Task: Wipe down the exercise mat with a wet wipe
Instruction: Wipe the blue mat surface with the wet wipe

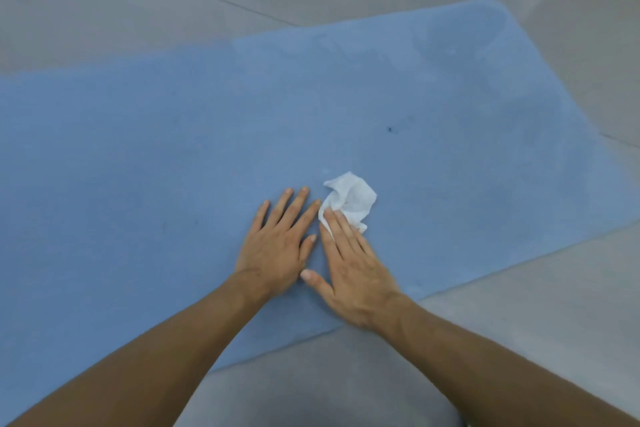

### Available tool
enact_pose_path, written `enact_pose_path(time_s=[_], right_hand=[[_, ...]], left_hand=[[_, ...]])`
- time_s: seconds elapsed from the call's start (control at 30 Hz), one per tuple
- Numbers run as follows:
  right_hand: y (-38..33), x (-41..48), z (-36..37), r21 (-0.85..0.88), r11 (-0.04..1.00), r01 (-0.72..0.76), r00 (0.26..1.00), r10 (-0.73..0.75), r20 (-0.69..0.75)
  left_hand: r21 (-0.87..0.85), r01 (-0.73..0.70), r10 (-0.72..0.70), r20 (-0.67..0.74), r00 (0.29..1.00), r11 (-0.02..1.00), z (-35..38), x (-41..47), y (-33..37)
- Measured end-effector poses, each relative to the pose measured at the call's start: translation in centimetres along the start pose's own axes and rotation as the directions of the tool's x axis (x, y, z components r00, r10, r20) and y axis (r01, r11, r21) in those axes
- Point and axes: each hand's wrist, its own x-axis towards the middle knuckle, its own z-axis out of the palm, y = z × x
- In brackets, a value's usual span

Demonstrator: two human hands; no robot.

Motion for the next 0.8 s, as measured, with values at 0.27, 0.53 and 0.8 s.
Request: enact_pose_path(time_s=[0.27, 0.53, 0.8], right_hand=[[1.3, 8.3, -2.4, -0.038, 0.996, -0.084, 0.996, 0.084, 0.006], [-2.2, 7.7, -1.4, -0.057, 0.993, 0.104, 0.989, -0.098, 0.107], [-4.3, 5.2, 0.4, -0.137, 0.923, 0.359, 0.926, -0.335, 0.174]], left_hand=[[-0.015, 0.130, -0.130, 0.006, 0.991, 0.991, -0.4, -4.1, -4.7], [-0.045, 0.254, -0.254, 0.002, 0.967, 0.966, 0.3, -6.8, -7.2], [-0.046, 0.320, -0.320, 0.011, 0.947, 0.946, 0.4, -10.5, -8.6]])
